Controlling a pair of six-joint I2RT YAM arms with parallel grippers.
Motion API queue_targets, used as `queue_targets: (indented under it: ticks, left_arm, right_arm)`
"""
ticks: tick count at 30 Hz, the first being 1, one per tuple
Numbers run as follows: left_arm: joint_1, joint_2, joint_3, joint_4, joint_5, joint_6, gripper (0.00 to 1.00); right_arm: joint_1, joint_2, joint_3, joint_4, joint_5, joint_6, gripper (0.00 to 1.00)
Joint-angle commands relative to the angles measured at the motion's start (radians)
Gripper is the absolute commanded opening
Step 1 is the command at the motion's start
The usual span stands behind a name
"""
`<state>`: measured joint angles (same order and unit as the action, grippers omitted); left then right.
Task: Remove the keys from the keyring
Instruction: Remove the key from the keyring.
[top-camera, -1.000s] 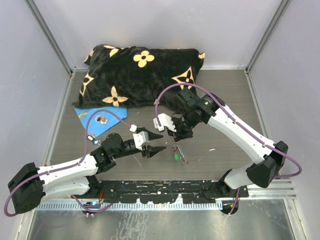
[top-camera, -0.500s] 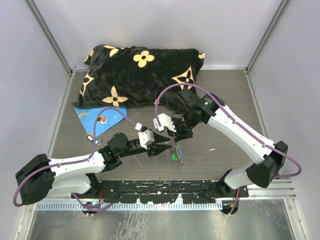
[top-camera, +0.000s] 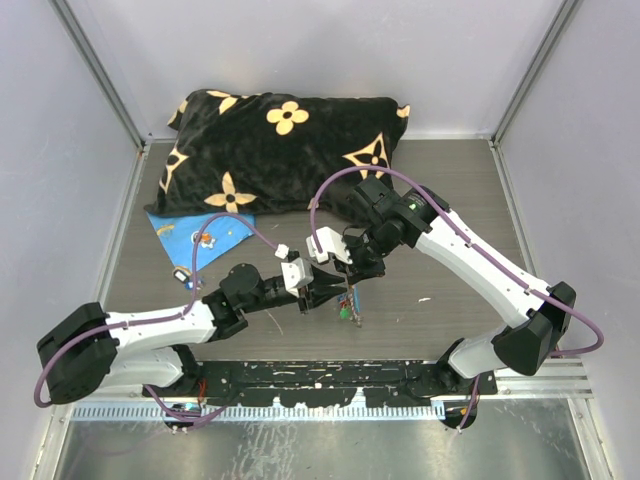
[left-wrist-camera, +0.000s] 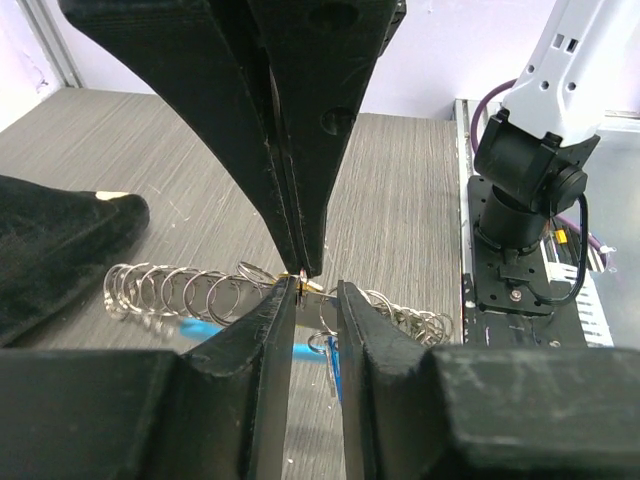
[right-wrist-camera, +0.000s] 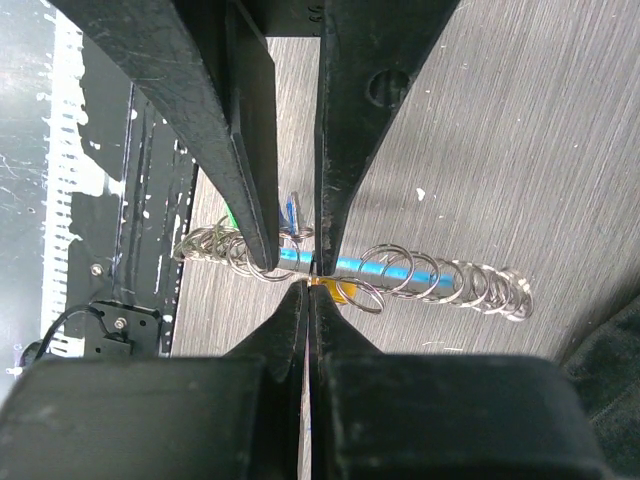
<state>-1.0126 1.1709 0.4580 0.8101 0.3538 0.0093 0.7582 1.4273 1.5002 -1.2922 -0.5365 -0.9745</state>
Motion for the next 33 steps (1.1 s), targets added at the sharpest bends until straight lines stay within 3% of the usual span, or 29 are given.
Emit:
queue_targets:
  ticks: [1,12,18,21,26,33]
  left_arm:
    - [-0.003,0.008,0.044,0.074,0.012,-0.004,0.23]
    - [-0.003,0.029,0.056,0.075,0.021,-0.006,0.20]
    - [-0.003,0.032,0.061,0.066,0.026,-0.003,0.10]
    - [-0.003,0.028,0.068,0.046,0.030,0.002,0.00]
    - [-0.003,0.000,0.074,-0.007,0.026,0.011,0.00]
    - [-0.003,-0.076,0.018,0.068,-0.020,-0.022,0.00]
  right_arm:
    - [0.005,-0.008,0.049,0.005,-0.039,-0.004,0.01]
    - [0.004,-0.007,0.049,0.004,-0.049,-0.006,0.01]
    - [0.004,-0.007,0.049,0.004,-0.054,-0.007,0.01]
    - [0.004,-0.008,0.049,0.004,-0.060,-0.007,0.01]
    - [-0.001,-0.014,0.050,0.004,-0.073,-0.006,0.02]
    - [-0.129,-0.048,0.047,-0.013,-0.256,-0.047,0.25]
